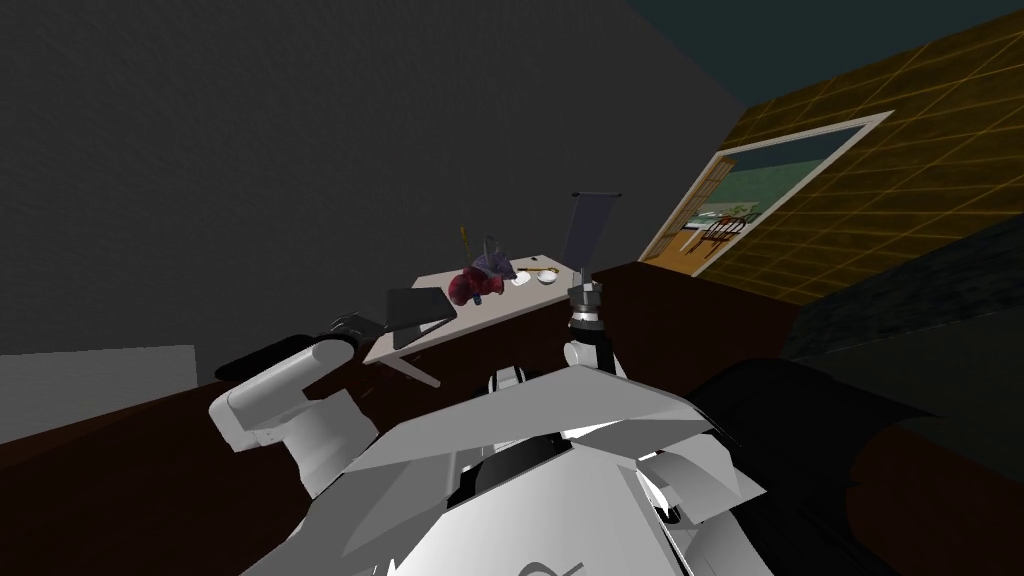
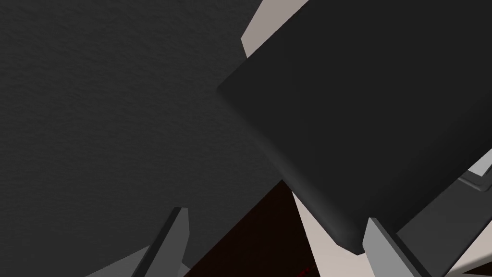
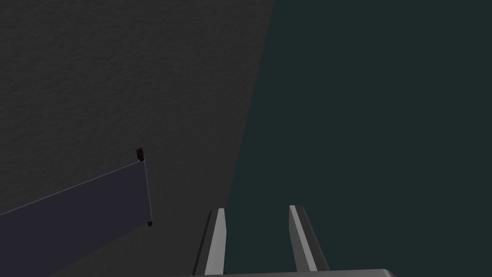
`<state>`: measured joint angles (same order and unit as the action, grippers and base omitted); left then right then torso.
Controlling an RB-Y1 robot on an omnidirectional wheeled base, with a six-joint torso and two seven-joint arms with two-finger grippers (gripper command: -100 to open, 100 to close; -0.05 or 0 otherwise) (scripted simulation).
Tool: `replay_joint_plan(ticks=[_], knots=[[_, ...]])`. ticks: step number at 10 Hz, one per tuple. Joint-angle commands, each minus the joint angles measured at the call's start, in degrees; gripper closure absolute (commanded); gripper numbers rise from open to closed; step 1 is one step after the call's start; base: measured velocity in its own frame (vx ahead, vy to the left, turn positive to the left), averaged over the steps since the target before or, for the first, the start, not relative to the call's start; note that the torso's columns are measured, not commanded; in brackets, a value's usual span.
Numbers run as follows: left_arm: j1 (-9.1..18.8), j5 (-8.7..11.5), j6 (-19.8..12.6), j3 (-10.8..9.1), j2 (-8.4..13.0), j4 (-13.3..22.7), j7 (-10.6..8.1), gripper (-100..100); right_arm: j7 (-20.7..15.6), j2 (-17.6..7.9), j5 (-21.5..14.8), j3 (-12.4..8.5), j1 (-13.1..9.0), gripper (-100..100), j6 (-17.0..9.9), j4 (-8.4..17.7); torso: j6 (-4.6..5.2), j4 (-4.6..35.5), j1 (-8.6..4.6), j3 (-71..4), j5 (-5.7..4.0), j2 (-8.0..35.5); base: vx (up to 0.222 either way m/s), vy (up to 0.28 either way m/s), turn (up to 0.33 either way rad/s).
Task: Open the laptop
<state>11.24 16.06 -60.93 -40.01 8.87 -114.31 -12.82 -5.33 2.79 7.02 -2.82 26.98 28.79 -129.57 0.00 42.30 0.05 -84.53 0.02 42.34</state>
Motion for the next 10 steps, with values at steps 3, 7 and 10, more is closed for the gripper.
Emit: replay_joint_plan(ticks=[3, 7, 10], knots=[[0.28, 0.49, -6.36, -1.91, 0.82, -5.42, -0.72, -100, 0.00, 0.00, 0.00, 0.00, 0.00, 0, 0.00, 0.00, 0.00, -0.01, -0.05, -0.03, -0.02, -0.05, 0.023, 0.001, -0.018], [0.26, 0.44, -5.65, -1.69, 0.75, -4.78, -0.64, 0, 0.00, 0.00, 0.00, 0.00, 0.00, 0, 0.00, 0.00, 0.00, -0.01, -0.05, -0.02, -0.02, -0.03, 0.003, 0.000, -0.001], [0.26, 0.44, -5.65, -1.69, 0.75, -4.78, -0.64, 0, 0.00, 0.00, 0.00, 0.00, 0.00, 0, 0.00, 0.00, 0.00, -0.02, -0.05, -0.04, -0.02, -0.06, 0.000, 0.000, 0.000]])
